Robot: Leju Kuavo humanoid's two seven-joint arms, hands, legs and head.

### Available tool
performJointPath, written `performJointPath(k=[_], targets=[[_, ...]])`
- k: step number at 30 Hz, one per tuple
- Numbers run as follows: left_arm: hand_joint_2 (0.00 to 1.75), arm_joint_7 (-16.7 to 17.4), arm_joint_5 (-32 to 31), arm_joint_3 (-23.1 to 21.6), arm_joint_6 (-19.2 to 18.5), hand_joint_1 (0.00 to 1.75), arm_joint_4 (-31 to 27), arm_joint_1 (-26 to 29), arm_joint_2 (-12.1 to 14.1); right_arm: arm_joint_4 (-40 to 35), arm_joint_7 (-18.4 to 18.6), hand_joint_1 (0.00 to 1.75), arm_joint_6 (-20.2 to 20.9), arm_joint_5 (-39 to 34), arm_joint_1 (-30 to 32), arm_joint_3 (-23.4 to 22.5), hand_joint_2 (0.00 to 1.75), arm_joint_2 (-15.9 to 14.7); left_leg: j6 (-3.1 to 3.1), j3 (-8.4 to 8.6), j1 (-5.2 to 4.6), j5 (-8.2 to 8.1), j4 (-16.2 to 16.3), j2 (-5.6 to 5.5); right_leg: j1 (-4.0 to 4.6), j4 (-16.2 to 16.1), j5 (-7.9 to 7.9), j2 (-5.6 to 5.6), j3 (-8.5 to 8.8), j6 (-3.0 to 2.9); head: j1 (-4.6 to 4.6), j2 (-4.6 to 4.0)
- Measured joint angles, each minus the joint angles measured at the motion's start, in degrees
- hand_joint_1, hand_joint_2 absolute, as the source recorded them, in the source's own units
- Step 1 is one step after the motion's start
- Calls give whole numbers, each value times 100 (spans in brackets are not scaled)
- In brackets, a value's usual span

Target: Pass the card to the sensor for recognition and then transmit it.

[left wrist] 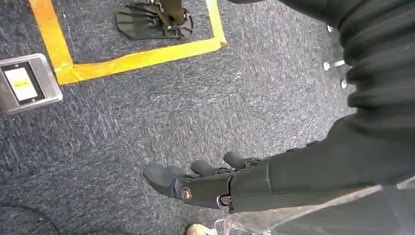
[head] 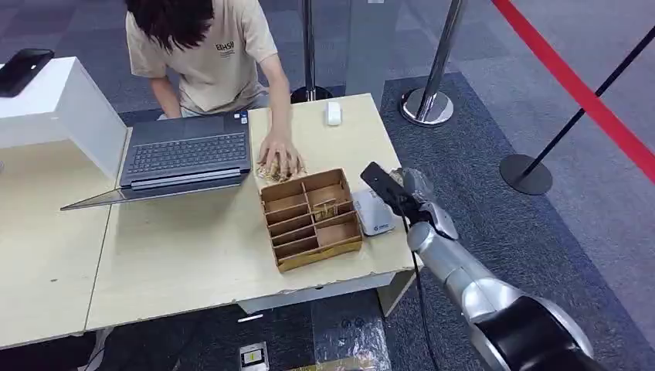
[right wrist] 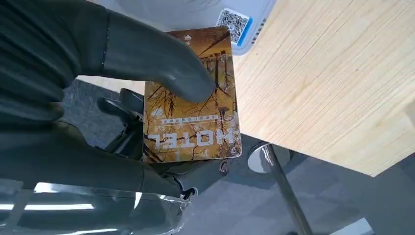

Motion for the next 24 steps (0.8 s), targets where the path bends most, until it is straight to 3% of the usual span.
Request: performJointPath(k=[17, 24], targets=[[175, -7, -15, -18, -65, 0, 2, 10, -4, -162, -577, 175, 44, -393, -348, -135, 175, 39, 0, -1, 0, 0, 0, 0, 0, 2, 0, 0, 2, 0, 0, 0], [175, -7, -74, -22, -96, 0, 4, 10, 11, -291, -505, 175, 315, -542, -498, -173, 175, 203, 0, 0, 1, 0, 0, -1, 1, 2, 0, 0, 2, 0, 0, 0]])
